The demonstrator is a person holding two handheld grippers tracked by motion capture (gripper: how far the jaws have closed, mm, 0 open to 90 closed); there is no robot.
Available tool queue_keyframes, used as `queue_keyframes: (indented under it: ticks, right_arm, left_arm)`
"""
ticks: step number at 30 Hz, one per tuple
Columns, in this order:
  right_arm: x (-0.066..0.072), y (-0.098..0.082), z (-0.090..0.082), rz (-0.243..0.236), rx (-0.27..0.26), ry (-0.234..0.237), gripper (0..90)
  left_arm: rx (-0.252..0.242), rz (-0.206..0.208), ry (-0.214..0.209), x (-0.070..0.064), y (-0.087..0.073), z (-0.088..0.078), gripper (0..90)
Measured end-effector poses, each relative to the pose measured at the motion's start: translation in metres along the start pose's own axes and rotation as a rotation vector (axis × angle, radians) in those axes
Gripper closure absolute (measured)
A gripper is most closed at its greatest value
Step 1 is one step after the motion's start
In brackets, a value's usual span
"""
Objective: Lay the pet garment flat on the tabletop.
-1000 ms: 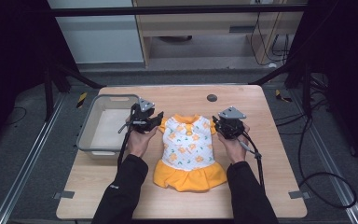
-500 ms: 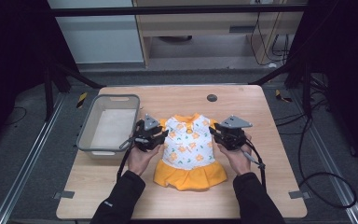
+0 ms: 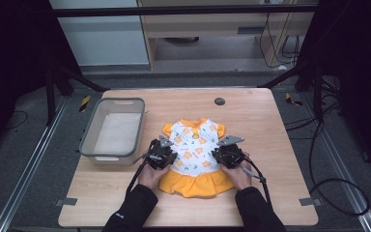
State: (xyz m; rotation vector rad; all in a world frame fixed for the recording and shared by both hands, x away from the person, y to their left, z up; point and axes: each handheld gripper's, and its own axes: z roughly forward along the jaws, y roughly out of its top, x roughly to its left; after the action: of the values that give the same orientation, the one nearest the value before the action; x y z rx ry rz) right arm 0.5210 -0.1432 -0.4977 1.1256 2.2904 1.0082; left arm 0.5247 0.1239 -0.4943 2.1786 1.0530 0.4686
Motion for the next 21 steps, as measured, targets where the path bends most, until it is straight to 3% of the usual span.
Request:
queue_keyframes:
  ticks: [1, 4, 7, 12, 14, 18, 21]
  right_arm:
    - [0.002, -0.001, 0.003, -0.008, 0.018, -0.001, 79.4]
    - [0.003, -0.002, 0.004, -0.005, 0.007, -0.002, 79.4]
    - [0.003, -0.002, 0.004, -0.009, 0.007, -0.006, 78.7]
    - [-0.001, 0.001, -0.015, 0.024, -0.064, 0.010, 75.6]
    - [-0.004, 0.003, -0.026, 0.038, -0.099, 0.013, 74.3]
    - [-0.004, -0.001, -0.045, 0.035, -0.144, 0.026, 68.4]
    - [-0.003, -0.010, -0.057, 0.073, -0.167, 0.037, 60.8]
  left_arm:
    - [0.003, 0.003, 0.002, 0.000, 0.000, 0.000, 71.5]
    - [0.003, 0.012, 0.007, 0.000, 0.000, 0.000, 71.3]
    - [0.003, 0.022, 0.022, -0.001, 0.000, -0.001, 64.6]
    - [-0.062, 0.008, -0.017, 0.001, 0.002, -0.027, 52.8]
    - [-0.101, -0.022, -0.049, 0.001, 0.003, -0.039, 48.1]
    - [-0.134, 0.026, -0.051, -0.001, -0.005, -0.059, 39.8]
    - [-0.143, 0.044, -0.072, 0.000, -0.019, -0.070, 38.8]
